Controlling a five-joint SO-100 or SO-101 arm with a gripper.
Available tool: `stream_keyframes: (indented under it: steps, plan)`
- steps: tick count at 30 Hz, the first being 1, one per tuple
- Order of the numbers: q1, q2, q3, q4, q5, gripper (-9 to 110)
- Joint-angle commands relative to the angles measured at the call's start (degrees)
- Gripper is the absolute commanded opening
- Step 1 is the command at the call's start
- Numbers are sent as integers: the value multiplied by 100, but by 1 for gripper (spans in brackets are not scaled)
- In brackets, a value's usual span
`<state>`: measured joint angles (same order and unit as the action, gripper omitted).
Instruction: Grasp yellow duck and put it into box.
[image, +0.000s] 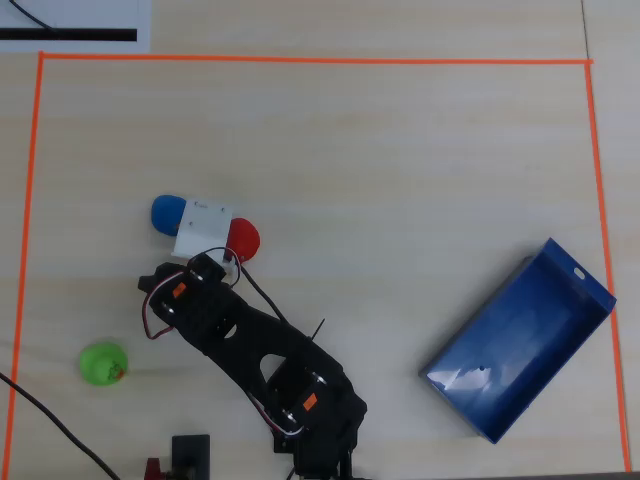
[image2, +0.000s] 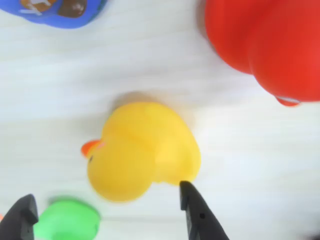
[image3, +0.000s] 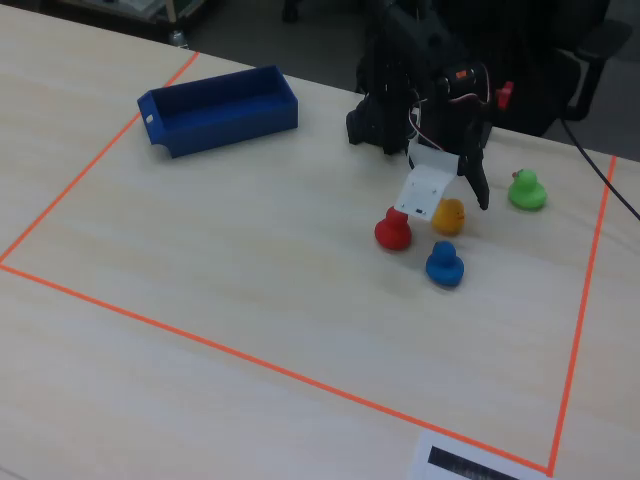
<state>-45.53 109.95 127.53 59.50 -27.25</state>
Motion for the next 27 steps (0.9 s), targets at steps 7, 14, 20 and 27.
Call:
stream_keyframes:
  steps: [7, 14, 20, 27]
  plan:
    - [-9, -35, 18, -325, 88, 36]
    - [53, -88, 149, -510, 53, 24]
    - [79, -149, 211, -668, 62, 20]
    - [114, -176, 255, -791, 53, 20]
